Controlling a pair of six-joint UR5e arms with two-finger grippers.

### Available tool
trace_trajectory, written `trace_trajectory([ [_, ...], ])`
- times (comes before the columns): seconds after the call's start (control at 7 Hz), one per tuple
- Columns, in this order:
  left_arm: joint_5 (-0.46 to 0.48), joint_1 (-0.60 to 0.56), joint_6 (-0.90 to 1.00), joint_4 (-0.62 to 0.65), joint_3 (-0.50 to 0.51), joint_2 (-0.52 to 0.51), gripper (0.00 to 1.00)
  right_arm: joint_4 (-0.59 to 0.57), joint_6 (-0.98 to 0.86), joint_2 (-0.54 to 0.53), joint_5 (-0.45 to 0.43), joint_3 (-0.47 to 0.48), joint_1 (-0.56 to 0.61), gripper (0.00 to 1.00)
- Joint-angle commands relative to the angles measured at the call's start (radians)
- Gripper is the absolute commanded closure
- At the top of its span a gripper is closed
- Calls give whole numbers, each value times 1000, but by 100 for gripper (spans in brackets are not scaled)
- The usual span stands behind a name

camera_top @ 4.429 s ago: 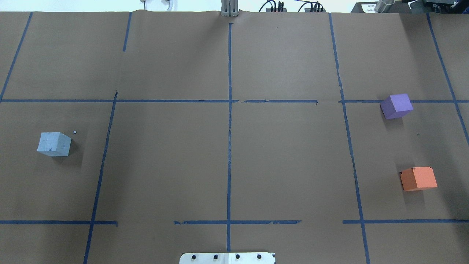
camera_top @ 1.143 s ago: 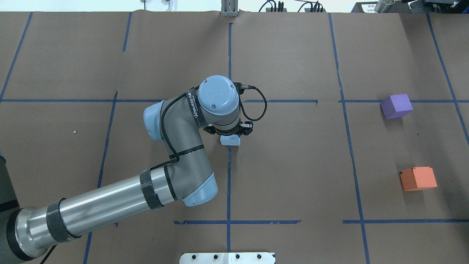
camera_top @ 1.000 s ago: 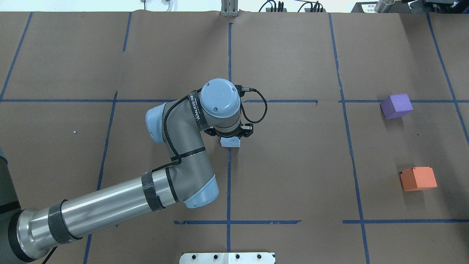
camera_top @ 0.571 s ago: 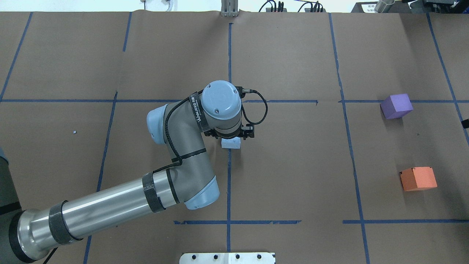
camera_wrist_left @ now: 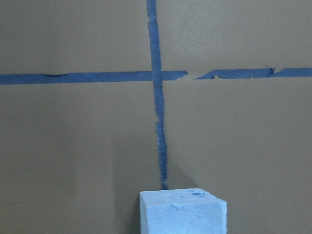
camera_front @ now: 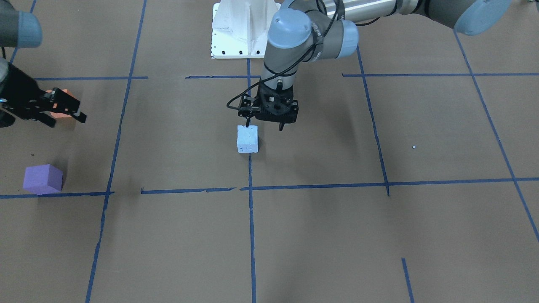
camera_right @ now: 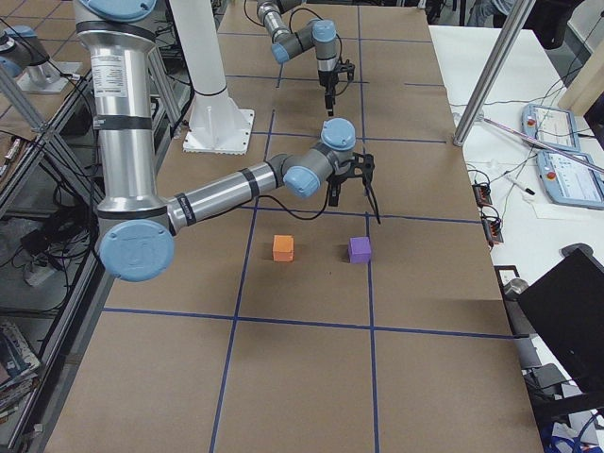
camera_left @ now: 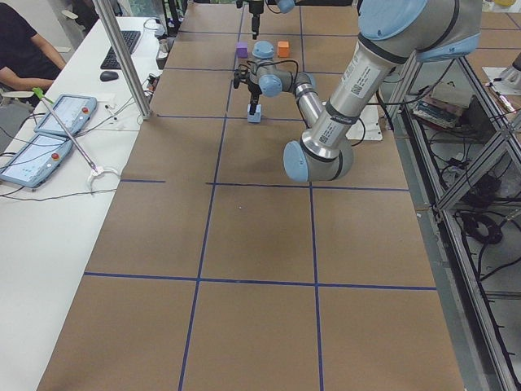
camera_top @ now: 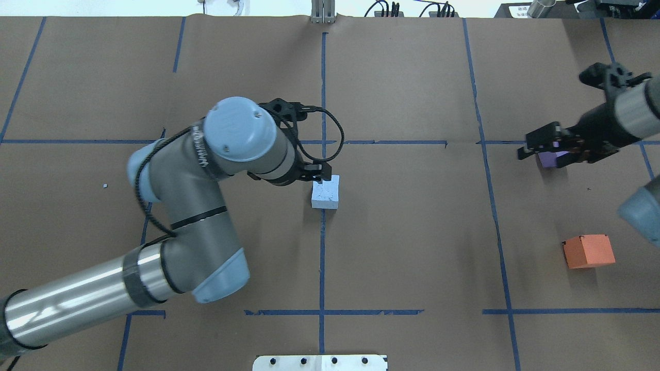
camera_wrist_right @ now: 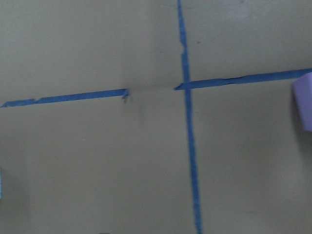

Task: Place blue block between orange and purple blocks
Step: 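Release the light blue cube and withdraw left gripper while right gripper approaches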

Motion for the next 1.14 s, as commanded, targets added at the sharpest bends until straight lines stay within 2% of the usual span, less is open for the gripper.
trace_trajectory([
  [0.0, -7, -37, 7, 1, -301, 234, 0, -55, 352, 220, -214, -10, -266, 0],
  [0.14, -30, -60, 54, 0, -388, 354, 0, -270, 376, 405, -334, -51, -352, 0],
  [0.29, -34, -75, 102, 0, -436, 439, 0, -380, 376, 571, -397, -173, -397, 0],
  [0.43, -35, -80, 128, 0, -448, 476, 0, -381, 375, 662, -414, -299, -426, 0],
  [0.57, -33, -79, 128, 0, -448, 476, 0, -381, 359, 718, -434, -370, -433, 0],
  [1.0, -28, -77, 128, -2, -443, 473, 0, -381, 219, 718, -473, -397, -454, 0],
])
